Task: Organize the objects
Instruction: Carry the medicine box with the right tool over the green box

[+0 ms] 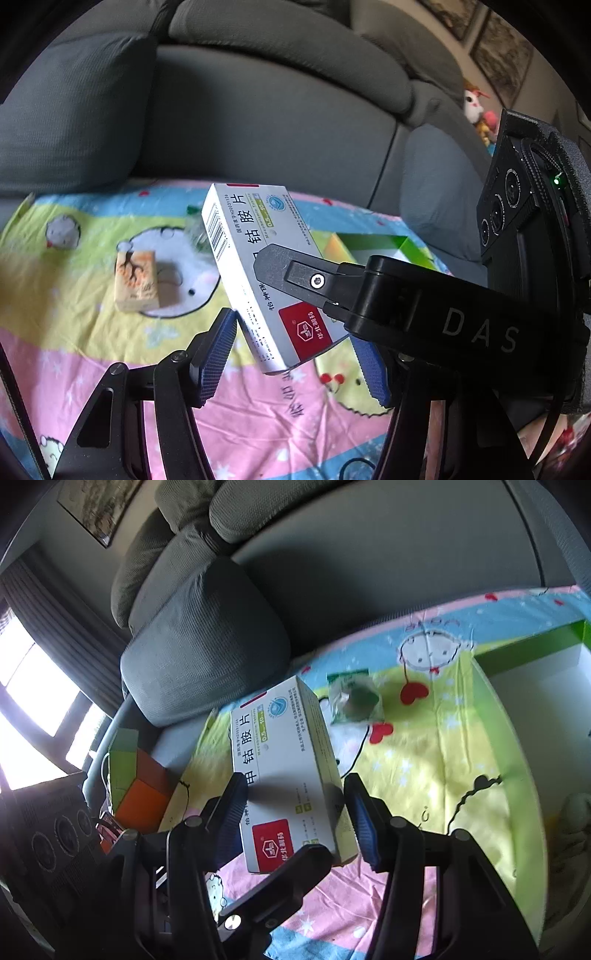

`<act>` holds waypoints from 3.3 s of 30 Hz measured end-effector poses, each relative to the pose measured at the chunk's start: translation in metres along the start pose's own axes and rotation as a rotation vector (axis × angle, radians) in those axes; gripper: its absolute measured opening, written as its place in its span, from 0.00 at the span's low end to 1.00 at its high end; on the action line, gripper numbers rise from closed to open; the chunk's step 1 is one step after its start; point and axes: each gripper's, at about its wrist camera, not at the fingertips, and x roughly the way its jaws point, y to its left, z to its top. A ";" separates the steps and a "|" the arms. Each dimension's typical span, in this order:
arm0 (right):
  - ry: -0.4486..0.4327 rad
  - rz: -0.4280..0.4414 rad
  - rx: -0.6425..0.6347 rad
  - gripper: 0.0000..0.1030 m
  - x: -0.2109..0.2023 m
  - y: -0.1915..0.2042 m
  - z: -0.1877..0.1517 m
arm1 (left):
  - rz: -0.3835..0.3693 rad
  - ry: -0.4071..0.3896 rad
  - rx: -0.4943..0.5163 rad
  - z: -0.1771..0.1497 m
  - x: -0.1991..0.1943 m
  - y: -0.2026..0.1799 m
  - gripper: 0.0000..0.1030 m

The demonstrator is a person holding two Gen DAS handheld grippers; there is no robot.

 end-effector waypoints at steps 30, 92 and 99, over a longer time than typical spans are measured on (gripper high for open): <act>-0.249 0.074 0.093 0.52 -0.108 -0.049 0.008 | -0.035 -0.110 0.240 0.018 -0.003 -0.111 0.62; -0.128 -0.096 0.379 0.52 -0.087 -0.171 0.010 | -0.148 0.229 0.095 0.000 0.128 -0.134 0.62; -0.121 -0.098 0.397 0.51 -0.085 -0.175 0.010 | -0.136 0.235 0.107 0.002 0.130 -0.135 0.62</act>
